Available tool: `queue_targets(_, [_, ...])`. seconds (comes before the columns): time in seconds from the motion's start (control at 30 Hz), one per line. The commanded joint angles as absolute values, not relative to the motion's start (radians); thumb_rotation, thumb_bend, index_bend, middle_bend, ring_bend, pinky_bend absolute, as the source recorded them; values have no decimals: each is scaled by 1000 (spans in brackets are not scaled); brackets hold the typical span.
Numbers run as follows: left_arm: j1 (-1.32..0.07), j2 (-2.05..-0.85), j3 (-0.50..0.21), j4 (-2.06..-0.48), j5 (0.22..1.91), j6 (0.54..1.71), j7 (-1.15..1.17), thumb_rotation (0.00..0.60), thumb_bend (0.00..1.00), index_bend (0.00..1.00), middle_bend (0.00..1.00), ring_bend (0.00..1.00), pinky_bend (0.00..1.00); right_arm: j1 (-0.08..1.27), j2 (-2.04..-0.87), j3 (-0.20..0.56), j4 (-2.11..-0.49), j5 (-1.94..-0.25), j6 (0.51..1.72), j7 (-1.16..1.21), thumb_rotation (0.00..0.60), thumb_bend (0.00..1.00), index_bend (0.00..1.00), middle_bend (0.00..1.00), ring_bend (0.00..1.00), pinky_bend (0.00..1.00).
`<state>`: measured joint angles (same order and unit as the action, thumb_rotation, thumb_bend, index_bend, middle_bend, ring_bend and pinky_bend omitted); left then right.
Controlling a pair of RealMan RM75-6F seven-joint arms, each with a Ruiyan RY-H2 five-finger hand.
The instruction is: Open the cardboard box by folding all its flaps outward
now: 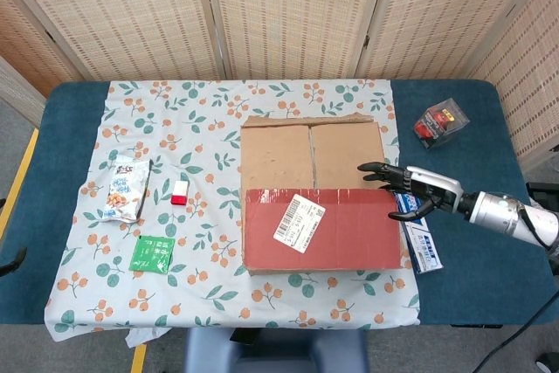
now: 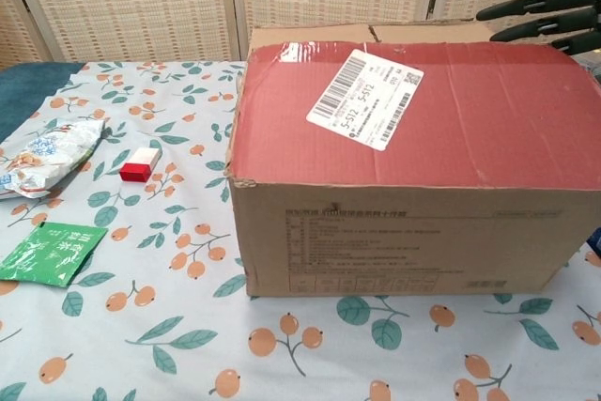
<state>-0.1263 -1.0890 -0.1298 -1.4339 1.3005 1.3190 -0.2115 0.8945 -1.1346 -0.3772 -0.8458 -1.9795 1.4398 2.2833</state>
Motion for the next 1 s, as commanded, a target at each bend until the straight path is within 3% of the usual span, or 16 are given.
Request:
queue_targets(0.03, [-127,-1089,-129,-1438,1306,1323,-207,600,401,77,4,0,0,880,-1095,-377,-901,-1969,1473,2233,600,355,55,0,42,206])
queue_targets(0.57, [-140,-1091,-121,-1453,1333,1326,-185,600,402,76,4,0,0,830,-755,-412,-1395,-2027,1571,1831,600,355,50,0,30,207])
queue_targets(0.7, [-143,-1089,-113,-1455,1348,1325,-188,600,401,76,4,0,0,759,-642,-464,-1594,-2117,1599,1610,600,355,41,0,28,208])
queue_targets(1.0, [-134,-1088,-93,-1486,1405,1374,-157,600,401,75,4,0,0,597,-635,-531,-1720,-2248,1582,1318,600,355,10,0,15,223])
